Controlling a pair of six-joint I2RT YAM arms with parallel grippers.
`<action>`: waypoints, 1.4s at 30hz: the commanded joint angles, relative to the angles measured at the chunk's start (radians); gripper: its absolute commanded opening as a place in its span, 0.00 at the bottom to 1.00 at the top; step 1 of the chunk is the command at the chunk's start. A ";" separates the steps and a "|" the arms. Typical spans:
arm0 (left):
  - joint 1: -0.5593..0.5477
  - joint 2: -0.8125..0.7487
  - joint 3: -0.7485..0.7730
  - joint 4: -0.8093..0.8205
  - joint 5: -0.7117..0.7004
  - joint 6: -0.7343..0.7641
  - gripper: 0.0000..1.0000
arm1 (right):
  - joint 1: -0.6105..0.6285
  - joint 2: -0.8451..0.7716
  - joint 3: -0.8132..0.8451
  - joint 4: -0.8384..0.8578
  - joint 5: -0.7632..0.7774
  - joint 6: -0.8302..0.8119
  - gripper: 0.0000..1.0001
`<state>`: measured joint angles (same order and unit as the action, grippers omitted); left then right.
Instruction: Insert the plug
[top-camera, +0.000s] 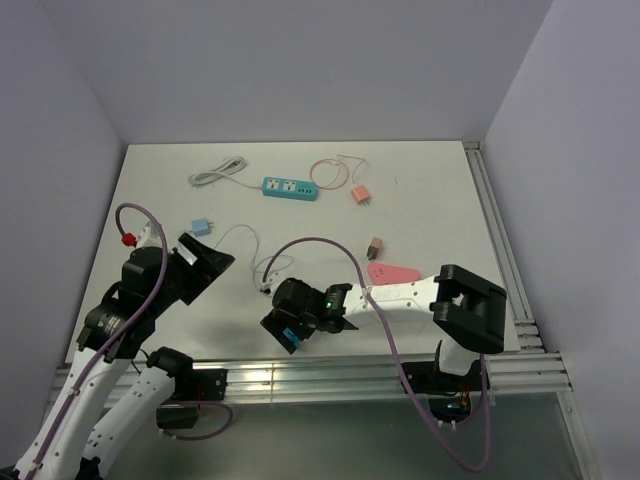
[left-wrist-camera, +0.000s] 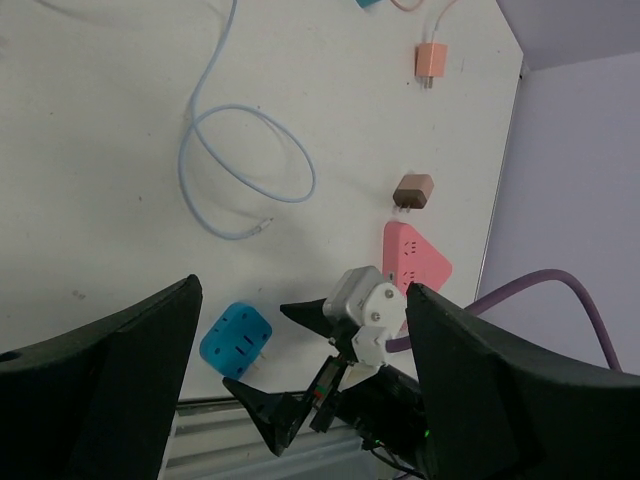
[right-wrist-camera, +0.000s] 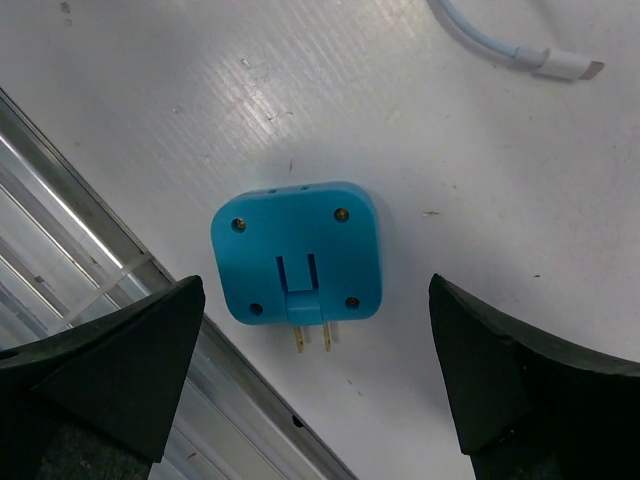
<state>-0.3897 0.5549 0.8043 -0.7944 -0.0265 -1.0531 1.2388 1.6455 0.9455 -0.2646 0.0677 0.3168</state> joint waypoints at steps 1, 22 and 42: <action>-0.001 -0.013 0.001 -0.006 0.007 -0.010 0.88 | 0.025 0.040 0.010 0.030 0.033 0.007 1.00; -0.001 0.043 -0.077 0.203 0.302 0.137 0.67 | 0.036 -0.116 -0.161 0.238 0.109 -0.011 0.32; -0.240 0.216 -0.155 0.572 0.622 0.145 0.61 | 0.034 -0.682 -0.315 0.228 0.029 -0.157 0.12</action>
<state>-0.5503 0.7235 0.5991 -0.2962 0.6163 -0.9207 1.2675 0.9936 0.6167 -0.0460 0.1070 0.1997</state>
